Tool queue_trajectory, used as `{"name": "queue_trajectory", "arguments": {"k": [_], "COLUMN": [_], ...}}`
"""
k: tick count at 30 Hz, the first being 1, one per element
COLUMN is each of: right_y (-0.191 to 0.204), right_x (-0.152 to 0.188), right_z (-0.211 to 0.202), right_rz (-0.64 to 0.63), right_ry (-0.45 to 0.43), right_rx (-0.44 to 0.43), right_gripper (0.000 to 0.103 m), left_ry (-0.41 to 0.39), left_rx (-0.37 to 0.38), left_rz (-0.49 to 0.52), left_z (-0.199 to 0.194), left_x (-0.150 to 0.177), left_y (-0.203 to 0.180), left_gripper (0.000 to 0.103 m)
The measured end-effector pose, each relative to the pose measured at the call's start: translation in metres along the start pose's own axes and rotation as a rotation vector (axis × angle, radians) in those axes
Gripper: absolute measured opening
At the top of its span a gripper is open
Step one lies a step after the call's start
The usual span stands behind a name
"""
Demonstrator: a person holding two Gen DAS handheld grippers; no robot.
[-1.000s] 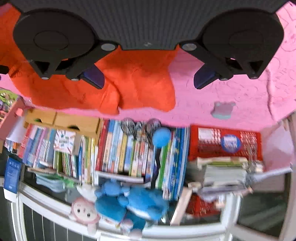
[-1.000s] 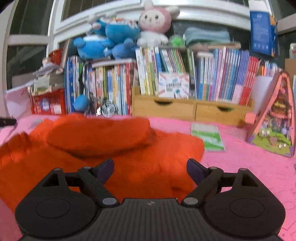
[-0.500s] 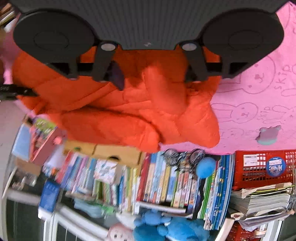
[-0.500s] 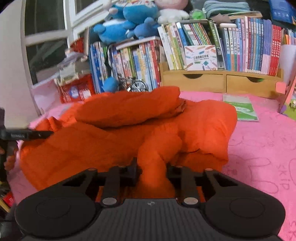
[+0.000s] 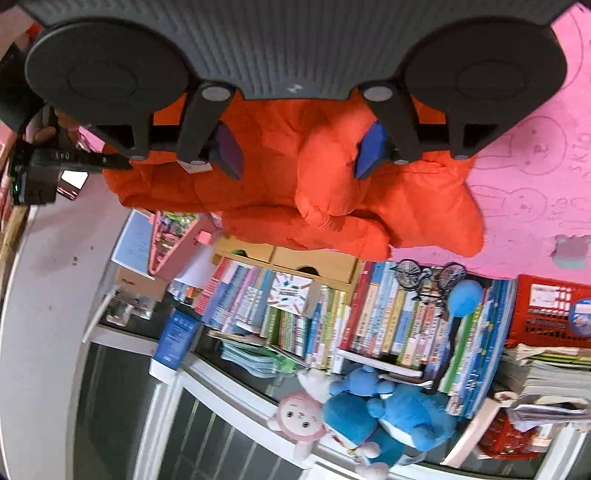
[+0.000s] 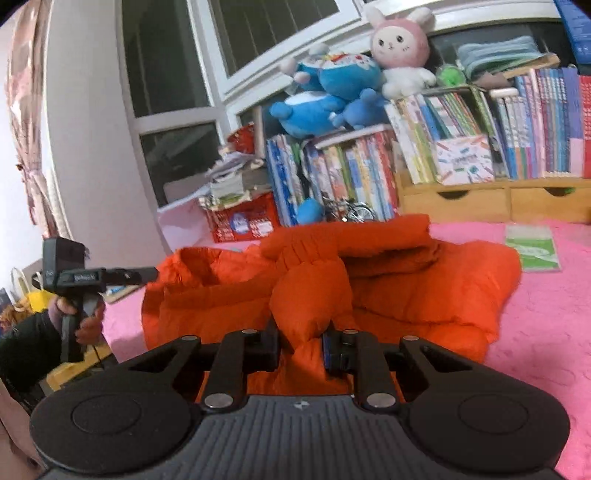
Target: Fold clothes
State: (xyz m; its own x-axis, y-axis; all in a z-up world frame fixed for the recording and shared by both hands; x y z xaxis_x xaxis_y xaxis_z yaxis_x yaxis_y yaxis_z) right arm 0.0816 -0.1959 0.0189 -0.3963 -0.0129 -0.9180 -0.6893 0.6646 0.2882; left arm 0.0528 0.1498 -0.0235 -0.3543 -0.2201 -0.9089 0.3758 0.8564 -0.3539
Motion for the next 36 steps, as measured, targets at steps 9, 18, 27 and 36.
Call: {"name": "queue_trajectory", "arguments": {"k": [9,18,27,36], "right_y": [0.006,-0.044,-0.083,-0.006], "right_x": [0.01,0.013,0.011,-0.024], "right_z": [-0.017,-0.008,-0.002,0.043], "right_rz": [0.026,0.108,0.122,-0.316], "right_ry": [-0.017,0.006,0.017,0.145], "right_rx": [-0.041,0.224,0.437,0.152], "right_gripper": [0.021,0.022,0.036,0.078], "left_ry": [-0.03,0.152,0.064,0.112], "left_rx": [0.129,0.268,-0.057,-0.23], "left_rz": [0.202,0.535,0.431,0.239], "left_z": [0.002,0.049,0.056,0.052], "left_x": [-0.024,0.038,0.008,0.003], "left_y": [-0.06,-0.132,-0.057,0.023], "left_gripper": [0.09,0.095,0.1,0.102]}}
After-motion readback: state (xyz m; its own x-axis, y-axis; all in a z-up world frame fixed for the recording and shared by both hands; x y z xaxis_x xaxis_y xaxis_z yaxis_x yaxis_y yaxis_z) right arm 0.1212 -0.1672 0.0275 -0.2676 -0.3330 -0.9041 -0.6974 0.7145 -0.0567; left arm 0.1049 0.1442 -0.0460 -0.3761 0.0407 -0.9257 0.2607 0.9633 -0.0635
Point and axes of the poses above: each gripper's, at about its wrist camera, not at the fingertips, and z roughly the way its jaws point, y to its left, x to its underside, the point moved 8 cm from there along z, roughly the way its jaws point, and after that the axes turned 4 degrees about -y, right-handed, at the moved point
